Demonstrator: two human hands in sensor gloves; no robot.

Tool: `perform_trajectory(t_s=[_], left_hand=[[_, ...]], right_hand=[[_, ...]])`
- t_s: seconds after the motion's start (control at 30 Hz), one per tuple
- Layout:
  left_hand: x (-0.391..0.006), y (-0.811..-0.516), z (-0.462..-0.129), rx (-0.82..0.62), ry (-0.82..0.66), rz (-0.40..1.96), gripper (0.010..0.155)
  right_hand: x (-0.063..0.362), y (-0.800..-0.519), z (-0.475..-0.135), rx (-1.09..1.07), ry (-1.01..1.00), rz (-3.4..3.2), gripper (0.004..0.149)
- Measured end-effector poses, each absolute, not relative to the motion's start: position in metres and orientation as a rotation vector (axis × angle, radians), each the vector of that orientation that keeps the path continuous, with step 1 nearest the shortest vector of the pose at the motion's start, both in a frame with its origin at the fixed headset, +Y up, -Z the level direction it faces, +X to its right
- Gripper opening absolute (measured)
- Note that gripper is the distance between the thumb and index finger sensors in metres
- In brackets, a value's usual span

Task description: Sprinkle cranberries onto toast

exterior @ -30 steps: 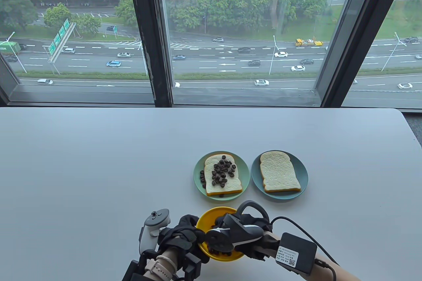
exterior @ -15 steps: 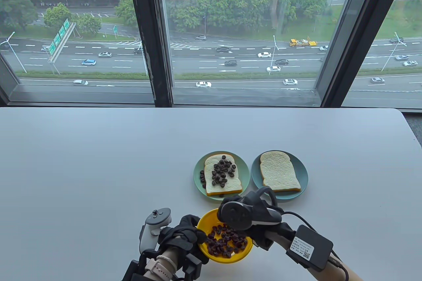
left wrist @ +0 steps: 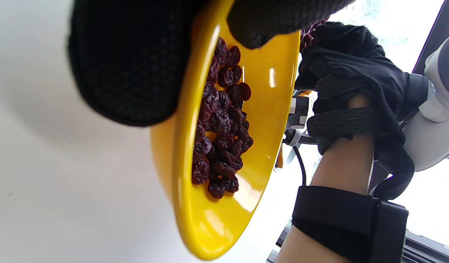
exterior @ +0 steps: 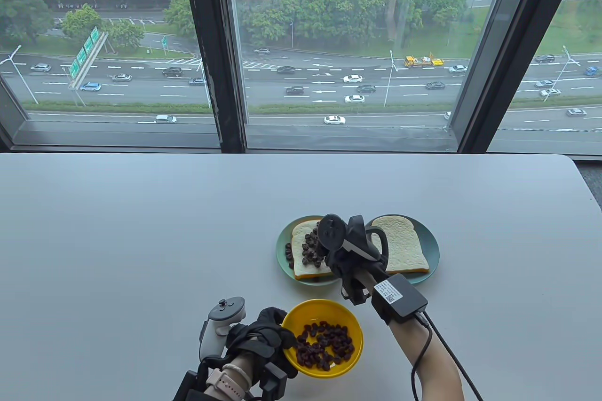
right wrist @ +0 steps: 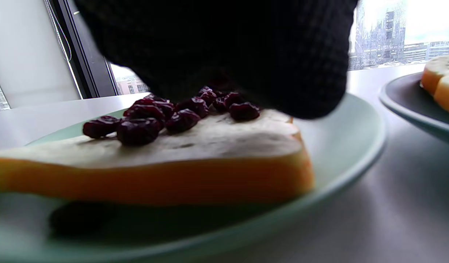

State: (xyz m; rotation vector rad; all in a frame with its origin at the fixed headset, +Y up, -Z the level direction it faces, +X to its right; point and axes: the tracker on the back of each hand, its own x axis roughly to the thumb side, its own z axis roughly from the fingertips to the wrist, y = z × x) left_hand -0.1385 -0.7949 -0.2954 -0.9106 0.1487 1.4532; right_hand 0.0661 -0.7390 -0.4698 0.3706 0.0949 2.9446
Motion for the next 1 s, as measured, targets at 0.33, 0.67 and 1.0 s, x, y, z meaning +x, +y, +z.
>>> perform_trajectory(t_s=[0.33, 0.67, 1.0], left_hand=[[-0.138, -0.794, -0.294, -0.913, 0.153, 1.446, 0.062], [-0.138, -0.793, -0.295, -0.913, 0.156, 1.441, 0.062], [-0.138, -0.793, -0.295, -0.902, 0.155, 1.443, 0.062]], right_hand=[[0.064, -0.737, -0.462, 0.370, 0.106, 3.009, 0.043], [0.090, -0.713, -0.434, 0.393, 0.095, 2.831, 0.045], [0.089, -0.689, -0.364, 0.752, 0.155, 2.692, 0.051]])
